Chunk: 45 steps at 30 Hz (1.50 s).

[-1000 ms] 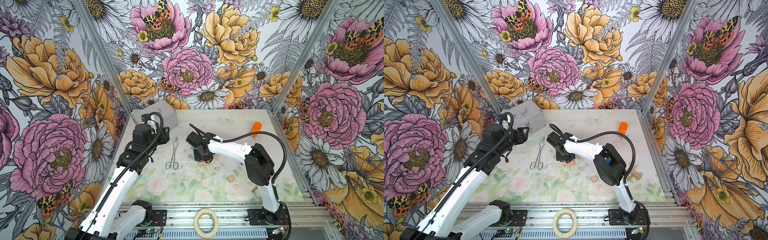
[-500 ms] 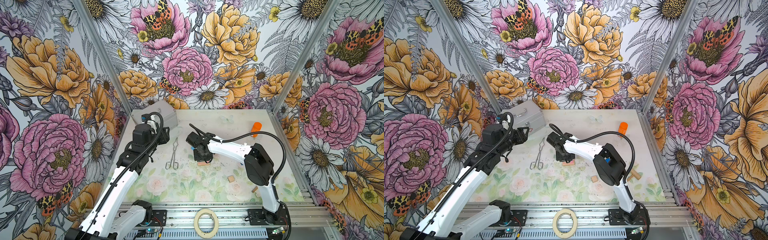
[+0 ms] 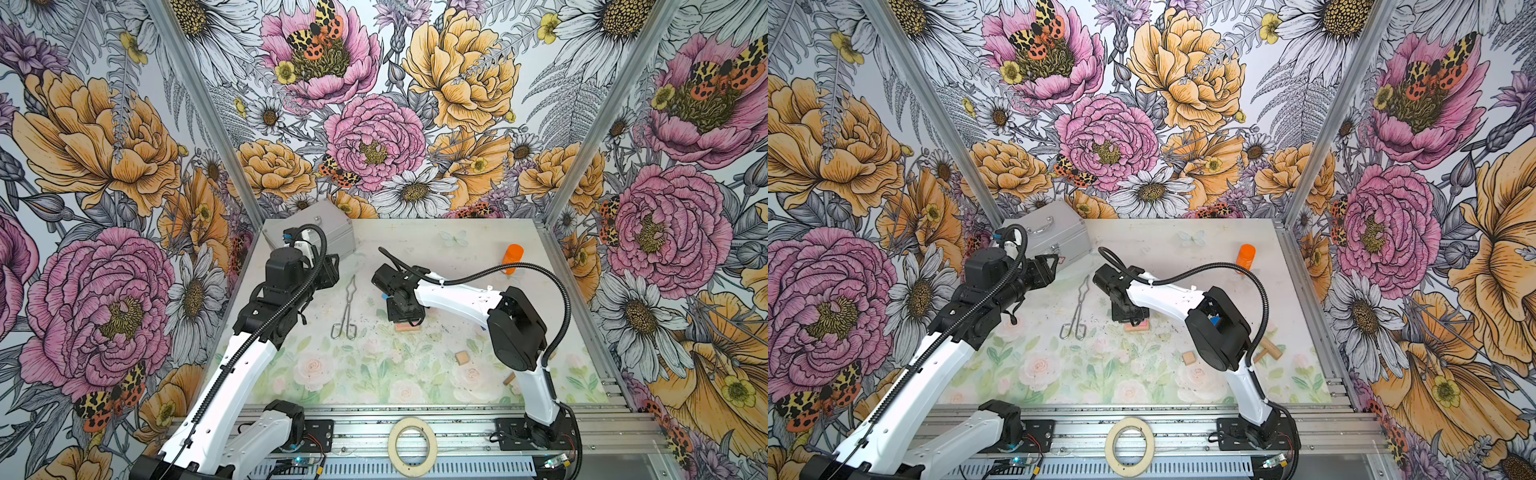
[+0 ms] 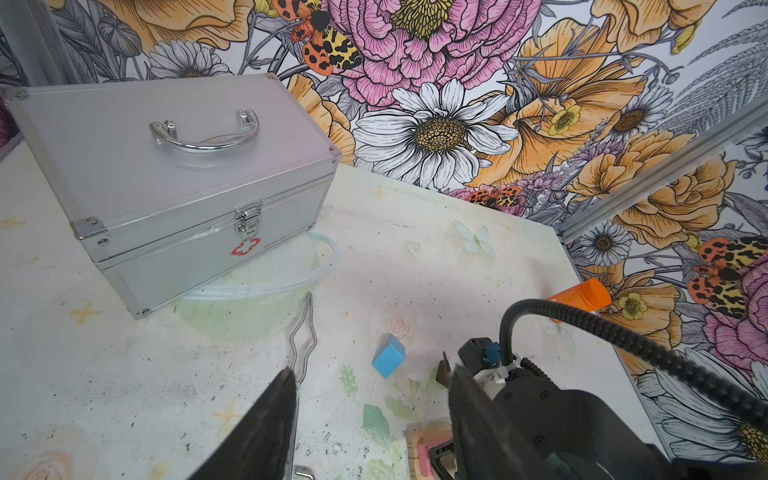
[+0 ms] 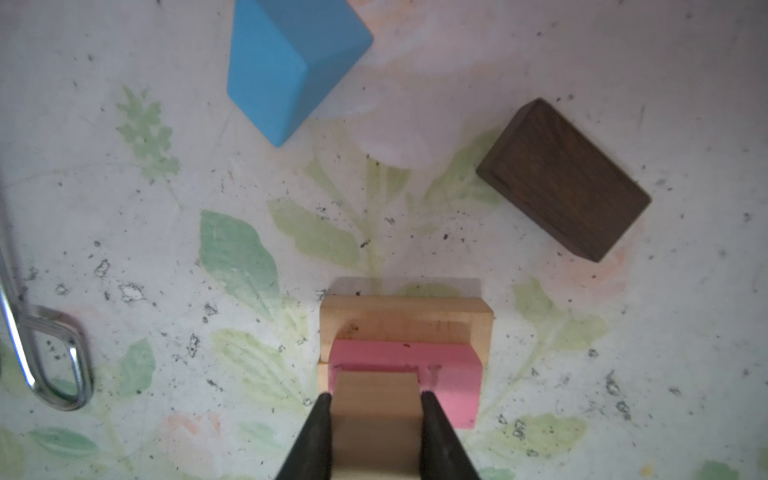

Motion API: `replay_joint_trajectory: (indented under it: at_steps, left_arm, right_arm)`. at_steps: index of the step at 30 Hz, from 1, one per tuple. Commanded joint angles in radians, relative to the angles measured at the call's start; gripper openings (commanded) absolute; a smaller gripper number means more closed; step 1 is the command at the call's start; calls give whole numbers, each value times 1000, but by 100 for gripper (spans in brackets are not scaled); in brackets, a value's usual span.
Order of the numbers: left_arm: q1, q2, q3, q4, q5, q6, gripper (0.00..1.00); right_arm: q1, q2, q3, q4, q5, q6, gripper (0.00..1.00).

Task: Build the wood block tower
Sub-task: 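Lower the cube onto the wooden base beside the pink block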

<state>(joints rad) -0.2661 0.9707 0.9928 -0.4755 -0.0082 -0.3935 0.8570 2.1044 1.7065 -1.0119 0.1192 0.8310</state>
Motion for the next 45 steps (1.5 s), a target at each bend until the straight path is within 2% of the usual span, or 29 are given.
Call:
replay_joint_trajectory:
  at_steps: [1,17,29,45]
  left_arm:
    - [-8,2,-13,-9,-10,14,60]
    - [-7,4,-13,-9,-7,13,60]
    - [-9,4,-14,-9,-7,15,61]
    - [-11,3,-14,-9,-6,16,60]
  right_arm:
    - [-7,8,12,12,26,21,0]
    - [-8,11,9,13,16,20,0]
    - [-7,12,6,12,10,26,17]
    - [-5,10,0,13,7,27,31]
